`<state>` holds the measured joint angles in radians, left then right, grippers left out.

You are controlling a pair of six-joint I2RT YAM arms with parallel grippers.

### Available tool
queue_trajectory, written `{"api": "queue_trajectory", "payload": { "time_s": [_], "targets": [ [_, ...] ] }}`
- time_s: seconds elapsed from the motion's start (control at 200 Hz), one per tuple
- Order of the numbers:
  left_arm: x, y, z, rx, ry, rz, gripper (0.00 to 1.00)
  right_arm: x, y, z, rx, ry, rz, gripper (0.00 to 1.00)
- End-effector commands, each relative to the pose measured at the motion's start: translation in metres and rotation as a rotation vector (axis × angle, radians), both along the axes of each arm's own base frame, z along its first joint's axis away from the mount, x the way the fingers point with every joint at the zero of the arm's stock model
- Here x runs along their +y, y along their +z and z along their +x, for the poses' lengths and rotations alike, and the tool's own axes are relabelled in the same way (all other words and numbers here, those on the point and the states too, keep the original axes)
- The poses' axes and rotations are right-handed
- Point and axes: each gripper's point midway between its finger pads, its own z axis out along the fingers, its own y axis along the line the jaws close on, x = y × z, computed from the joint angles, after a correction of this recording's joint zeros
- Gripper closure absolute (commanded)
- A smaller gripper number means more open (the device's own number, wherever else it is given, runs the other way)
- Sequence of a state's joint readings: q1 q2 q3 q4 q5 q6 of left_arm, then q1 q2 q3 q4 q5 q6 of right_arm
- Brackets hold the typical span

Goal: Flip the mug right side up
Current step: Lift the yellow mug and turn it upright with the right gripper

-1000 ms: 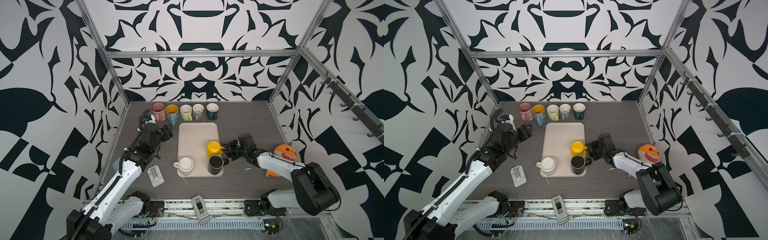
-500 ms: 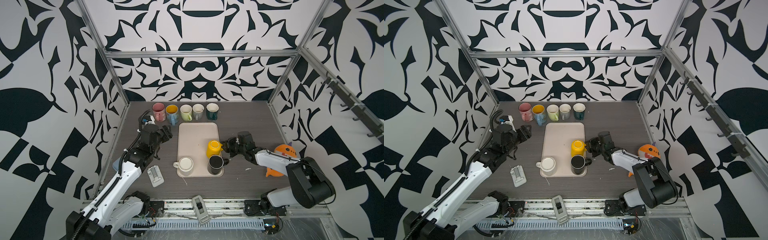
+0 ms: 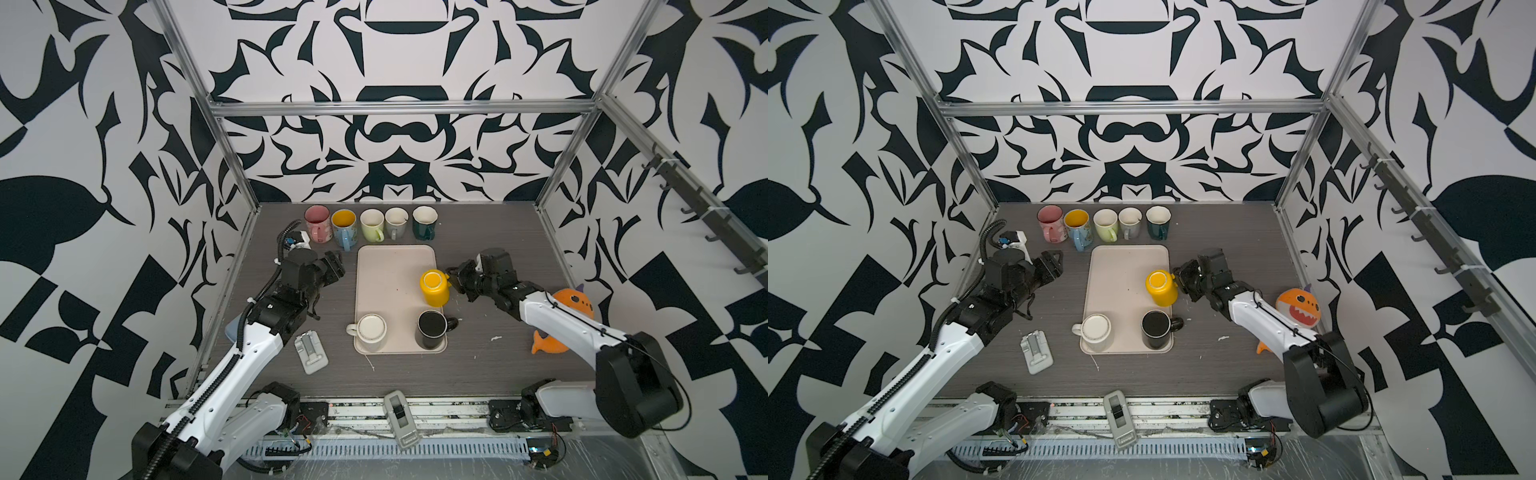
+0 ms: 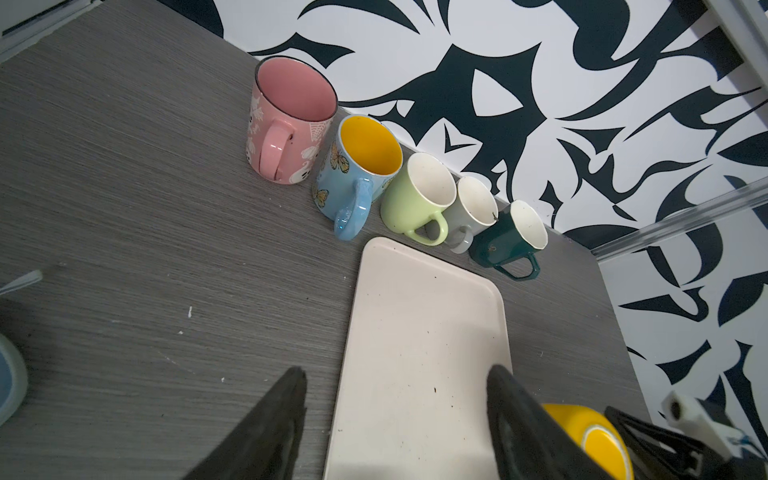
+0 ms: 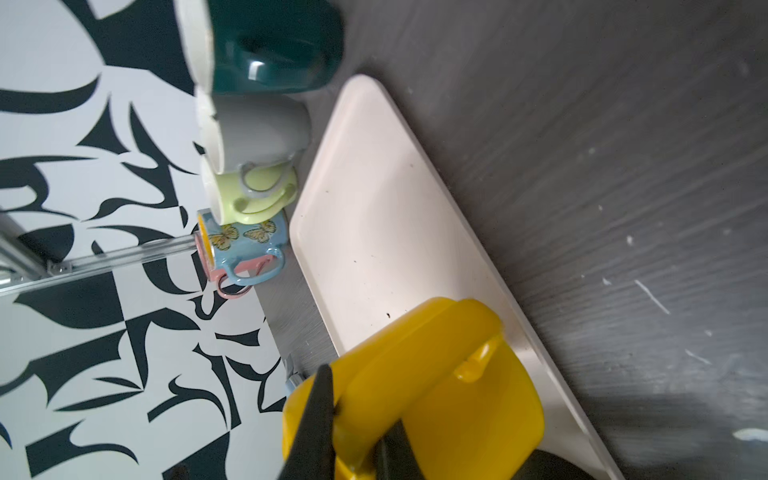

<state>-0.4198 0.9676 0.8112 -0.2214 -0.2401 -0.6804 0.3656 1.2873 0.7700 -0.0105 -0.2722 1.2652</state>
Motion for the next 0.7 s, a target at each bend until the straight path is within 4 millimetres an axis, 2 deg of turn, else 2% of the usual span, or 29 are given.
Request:
{"api": "queue_trajectory", "payload": {
  "time_s": [0.0, 0.245, 0.48, 0.695],
  "targets": [
    [-0.005, 0.006, 0.005, -0.005, -0.013, -0.017, 0.29, 0.002, 0.071, 0.012, -0.277, 0.058, -0.109, 1.0],
    [-0.014, 0.012, 0.012, -0.007, -0.042, -0.035, 0.3, 0.016, 0.094, 0.009, -0.421, 0.141, -0.252, 1.0],
    [-0.019, 0.026, 0.016, -0.034, -0.066, -0.031, 0.31, 0.051, 0.115, 0.001, -0.585, 0.257, -0.414, 1.0],
    [-0.023, 0.032, 0.02, -0.044, -0.085, -0.031, 0.31, 0.076, 0.122, -0.004, -0.712, 0.341, -0.489, 1.0]
  ]
}}
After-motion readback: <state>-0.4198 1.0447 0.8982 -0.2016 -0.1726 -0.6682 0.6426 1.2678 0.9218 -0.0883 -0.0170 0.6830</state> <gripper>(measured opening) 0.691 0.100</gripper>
